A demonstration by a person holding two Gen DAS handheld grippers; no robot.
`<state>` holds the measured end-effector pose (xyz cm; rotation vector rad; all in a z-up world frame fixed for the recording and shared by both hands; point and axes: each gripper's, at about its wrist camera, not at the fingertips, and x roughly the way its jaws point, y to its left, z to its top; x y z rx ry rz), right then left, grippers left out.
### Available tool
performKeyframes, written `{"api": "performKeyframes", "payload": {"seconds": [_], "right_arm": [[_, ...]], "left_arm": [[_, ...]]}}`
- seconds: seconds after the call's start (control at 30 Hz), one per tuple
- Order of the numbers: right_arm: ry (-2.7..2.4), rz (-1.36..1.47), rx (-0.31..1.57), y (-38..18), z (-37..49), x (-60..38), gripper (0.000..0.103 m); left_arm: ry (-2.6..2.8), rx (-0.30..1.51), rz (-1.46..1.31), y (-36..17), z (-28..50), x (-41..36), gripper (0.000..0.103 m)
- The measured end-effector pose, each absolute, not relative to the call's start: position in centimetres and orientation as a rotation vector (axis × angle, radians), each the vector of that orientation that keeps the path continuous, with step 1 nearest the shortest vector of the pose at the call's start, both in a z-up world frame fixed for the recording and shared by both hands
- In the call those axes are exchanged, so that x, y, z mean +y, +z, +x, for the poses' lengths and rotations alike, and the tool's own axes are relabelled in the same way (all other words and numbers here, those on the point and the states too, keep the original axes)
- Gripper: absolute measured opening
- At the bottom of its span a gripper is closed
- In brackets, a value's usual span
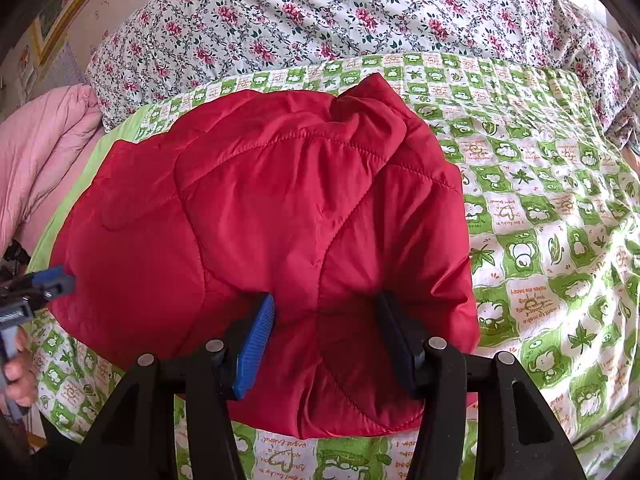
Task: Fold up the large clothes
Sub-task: 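Press and smooth the folded jacket flat with both tools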
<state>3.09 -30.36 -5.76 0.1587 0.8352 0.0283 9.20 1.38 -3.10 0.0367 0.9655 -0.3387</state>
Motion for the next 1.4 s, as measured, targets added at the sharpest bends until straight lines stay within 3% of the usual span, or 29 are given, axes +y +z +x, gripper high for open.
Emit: {"api": "performKeyframes", "payload": {"seconds": [0.3, 0.4, 0.7, 0.9, 1.4], "right_arm": [[0.031, 0.102, 0.788, -3.3, 1.6, -28.1, 0.059], [0.077, 0.077, 0.783, -2.6, 1.5, -27.0, 0.071], [0.151, -0.055, 0.793, -3.4, 2.9, -22.7, 0.071], [0.081, -0.102, 0.835, -6.3, 5.5, -23.0, 0.095], [0.078, -0.046, 0.856, -6.8, 6.1, -23.8, 0.096]], "left_arm": [[-0.298, 0.971, 0.068, -3.8, 9.2, 0.5, 0.079], [-0.286, 0.973, 0.078, -3.8, 9.2, 0.3, 0.079], [-0.257, 0.969, 0.088, -3.9, 9.4, -0.1, 0.081], [-0.239, 0.958, 0.104, -4.1, 9.3, -0.5, 0.081], [-0.258, 0.939, 0.050, -2.8, 9.0, 0.4, 0.082]]}}
